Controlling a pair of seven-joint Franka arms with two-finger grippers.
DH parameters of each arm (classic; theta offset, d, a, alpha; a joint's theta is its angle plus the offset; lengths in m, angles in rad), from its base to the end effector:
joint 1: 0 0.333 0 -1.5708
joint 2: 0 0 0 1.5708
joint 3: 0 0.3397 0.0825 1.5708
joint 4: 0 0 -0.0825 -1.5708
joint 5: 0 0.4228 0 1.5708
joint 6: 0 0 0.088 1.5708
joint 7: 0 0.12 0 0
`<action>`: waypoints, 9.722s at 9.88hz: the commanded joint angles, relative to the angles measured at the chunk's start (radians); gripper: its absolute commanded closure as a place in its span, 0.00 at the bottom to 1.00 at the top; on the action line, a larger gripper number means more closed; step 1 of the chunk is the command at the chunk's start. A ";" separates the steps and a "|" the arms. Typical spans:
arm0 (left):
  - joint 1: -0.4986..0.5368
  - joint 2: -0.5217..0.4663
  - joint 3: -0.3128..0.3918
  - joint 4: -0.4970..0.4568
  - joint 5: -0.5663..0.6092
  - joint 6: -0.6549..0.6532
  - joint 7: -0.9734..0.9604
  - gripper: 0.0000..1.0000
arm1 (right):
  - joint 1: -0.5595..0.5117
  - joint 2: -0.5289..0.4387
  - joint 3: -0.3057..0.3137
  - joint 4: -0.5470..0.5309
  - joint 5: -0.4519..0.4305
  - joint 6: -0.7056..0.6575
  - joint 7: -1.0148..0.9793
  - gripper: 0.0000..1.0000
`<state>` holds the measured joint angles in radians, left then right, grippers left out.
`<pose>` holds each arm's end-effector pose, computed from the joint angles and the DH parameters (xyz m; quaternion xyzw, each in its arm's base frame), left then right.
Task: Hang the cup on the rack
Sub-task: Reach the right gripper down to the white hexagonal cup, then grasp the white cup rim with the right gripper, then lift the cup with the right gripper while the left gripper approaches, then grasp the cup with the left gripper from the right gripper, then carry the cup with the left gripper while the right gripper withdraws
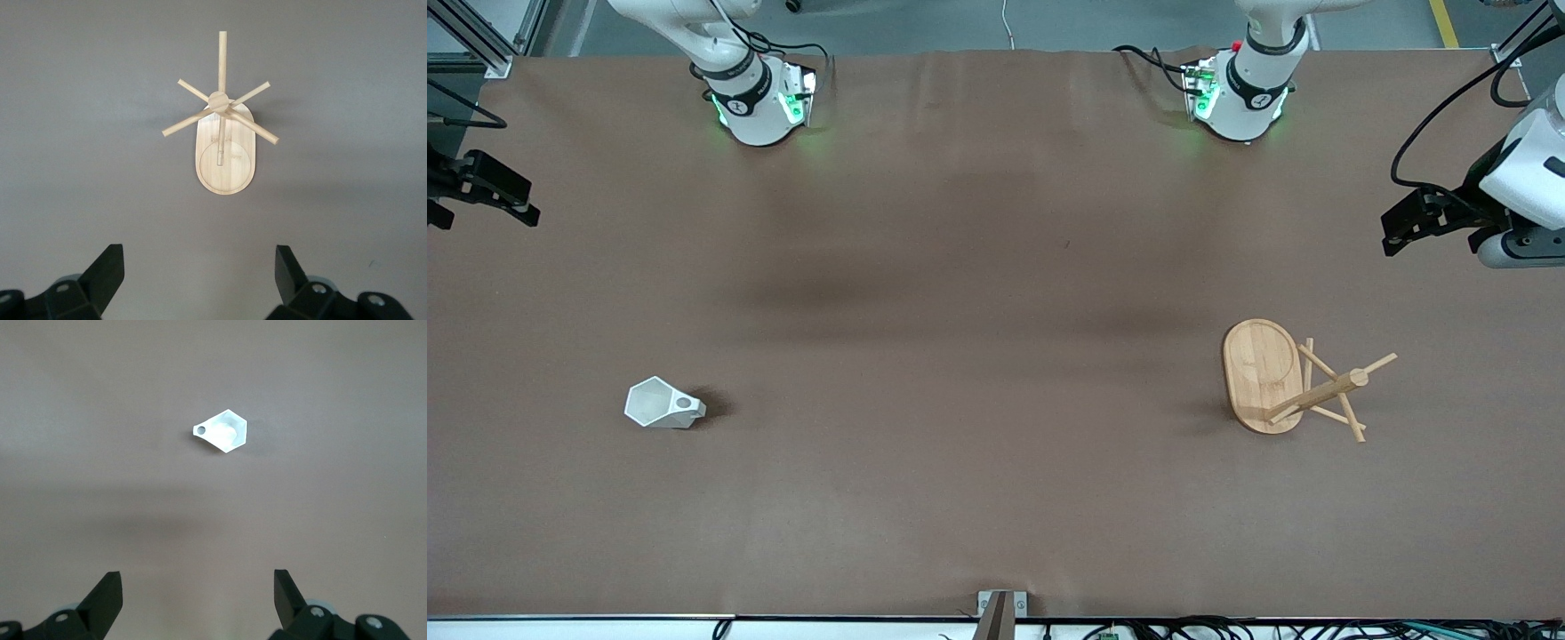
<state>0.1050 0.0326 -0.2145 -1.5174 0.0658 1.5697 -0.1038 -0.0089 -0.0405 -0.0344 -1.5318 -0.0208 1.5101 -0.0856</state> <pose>0.6021 -0.0560 0.6435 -0.9995 0.0024 -0.0133 0.0282 0.5732 -0.0279 0.6733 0.9997 0.0204 0.0087 0.0103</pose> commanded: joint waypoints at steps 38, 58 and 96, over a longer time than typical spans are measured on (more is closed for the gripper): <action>0.039 0.018 0.003 -0.029 -0.058 -0.017 0.046 0.00 | -0.099 0.484 0.046 -0.159 0.059 0.646 -0.023 1.00; -0.073 0.156 -0.612 -0.053 -0.225 0.435 0.414 0.00 | 0.144 0.372 0.157 0.024 1.093 -0.099 0.086 1.00; 0.119 0.178 -0.615 -0.150 -0.127 0.489 0.018 0.95 | 0.009 0.393 0.143 0.032 0.747 0.097 0.026 0.00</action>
<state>0.2051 0.2225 -0.8253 -1.6012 -0.0834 2.0551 -0.0080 0.0317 0.3748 0.0948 -1.4769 0.8211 1.5668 -0.0634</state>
